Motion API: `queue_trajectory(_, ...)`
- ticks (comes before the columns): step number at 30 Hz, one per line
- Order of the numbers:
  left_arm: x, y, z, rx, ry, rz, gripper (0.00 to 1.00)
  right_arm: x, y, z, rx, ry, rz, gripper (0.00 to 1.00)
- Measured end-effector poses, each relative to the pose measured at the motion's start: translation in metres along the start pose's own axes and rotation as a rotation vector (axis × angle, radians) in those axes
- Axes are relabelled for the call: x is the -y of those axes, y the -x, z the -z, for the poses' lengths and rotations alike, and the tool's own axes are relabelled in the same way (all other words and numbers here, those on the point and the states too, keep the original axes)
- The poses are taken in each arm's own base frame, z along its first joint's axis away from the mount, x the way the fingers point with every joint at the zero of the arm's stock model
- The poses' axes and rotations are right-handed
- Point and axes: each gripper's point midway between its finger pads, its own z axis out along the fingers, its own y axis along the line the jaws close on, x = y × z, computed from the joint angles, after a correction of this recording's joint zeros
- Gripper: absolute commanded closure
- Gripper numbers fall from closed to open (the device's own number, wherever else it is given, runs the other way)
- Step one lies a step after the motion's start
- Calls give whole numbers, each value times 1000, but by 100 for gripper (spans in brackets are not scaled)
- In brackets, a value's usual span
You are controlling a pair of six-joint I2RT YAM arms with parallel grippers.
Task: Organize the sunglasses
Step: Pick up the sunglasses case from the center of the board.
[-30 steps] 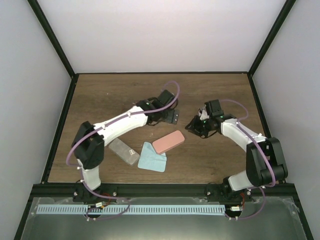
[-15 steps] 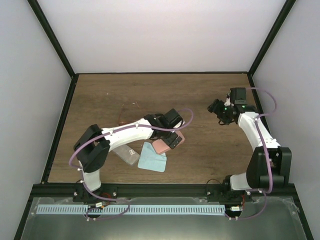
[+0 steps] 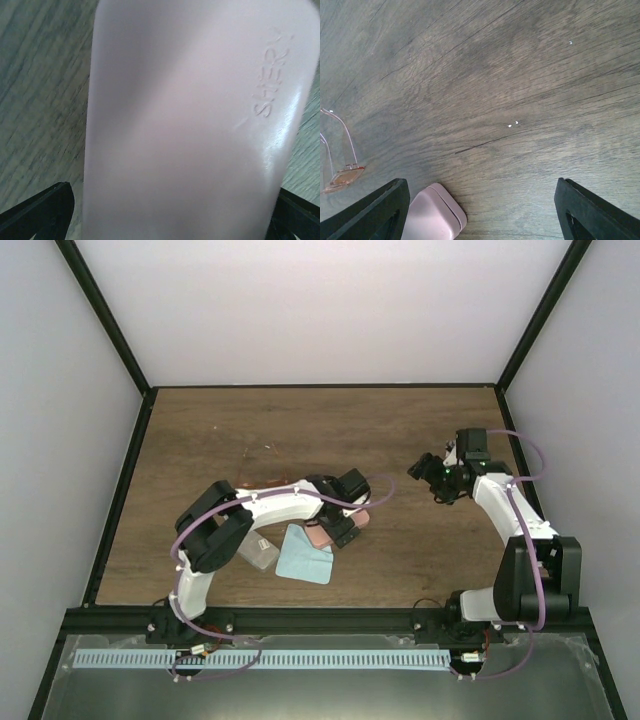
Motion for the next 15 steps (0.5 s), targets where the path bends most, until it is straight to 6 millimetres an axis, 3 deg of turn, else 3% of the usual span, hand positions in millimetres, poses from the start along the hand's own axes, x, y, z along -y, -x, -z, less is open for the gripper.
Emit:
queue_trajectory(4,-1,8,4,18,10,-1,18,-1,0,0,-3,5,4,18)
queue_trajectory(12,3,18,12,35,6,-9,24,0,0,1,-2,7,9,18)
queue_trajectory(15,10,30,20,53,1,-23,24,1,3,3,4,6,3,18)
